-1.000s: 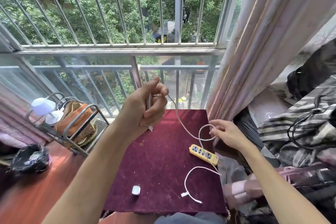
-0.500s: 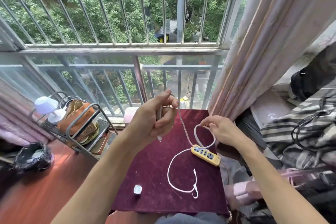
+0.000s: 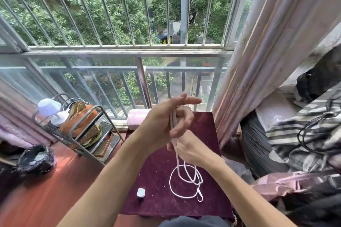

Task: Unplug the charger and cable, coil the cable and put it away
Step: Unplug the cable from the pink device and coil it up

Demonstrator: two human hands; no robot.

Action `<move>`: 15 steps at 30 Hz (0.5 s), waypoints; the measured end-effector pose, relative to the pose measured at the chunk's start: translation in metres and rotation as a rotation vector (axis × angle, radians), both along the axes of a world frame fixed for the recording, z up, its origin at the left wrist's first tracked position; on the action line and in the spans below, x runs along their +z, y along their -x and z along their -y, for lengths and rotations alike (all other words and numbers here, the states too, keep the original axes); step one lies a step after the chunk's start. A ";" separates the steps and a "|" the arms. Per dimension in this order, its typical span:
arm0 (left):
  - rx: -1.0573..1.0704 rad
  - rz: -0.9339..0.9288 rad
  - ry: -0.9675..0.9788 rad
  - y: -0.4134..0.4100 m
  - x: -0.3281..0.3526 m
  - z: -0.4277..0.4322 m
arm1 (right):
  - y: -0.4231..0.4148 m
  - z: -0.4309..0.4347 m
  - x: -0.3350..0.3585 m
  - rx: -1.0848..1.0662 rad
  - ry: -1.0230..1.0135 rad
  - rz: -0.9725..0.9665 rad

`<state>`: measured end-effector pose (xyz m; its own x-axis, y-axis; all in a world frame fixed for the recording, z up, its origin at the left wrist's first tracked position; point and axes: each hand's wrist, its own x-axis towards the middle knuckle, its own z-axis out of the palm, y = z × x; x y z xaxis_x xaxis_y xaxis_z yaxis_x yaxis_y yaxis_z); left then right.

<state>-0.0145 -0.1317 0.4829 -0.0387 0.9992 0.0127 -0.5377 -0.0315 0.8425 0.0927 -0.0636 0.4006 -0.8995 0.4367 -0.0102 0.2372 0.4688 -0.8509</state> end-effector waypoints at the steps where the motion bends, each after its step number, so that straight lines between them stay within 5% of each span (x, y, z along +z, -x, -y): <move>1: 0.032 -0.041 0.004 0.004 -0.001 0.000 | -0.004 0.004 -0.003 0.024 0.000 0.071; 9: 0.114 -0.331 0.141 0.023 -0.021 0.000 | -0.043 0.013 0.025 0.062 -0.423 0.276; 15: 0.040 -0.605 0.228 0.010 -0.033 -0.005 | -0.054 0.010 0.067 0.043 -0.753 0.123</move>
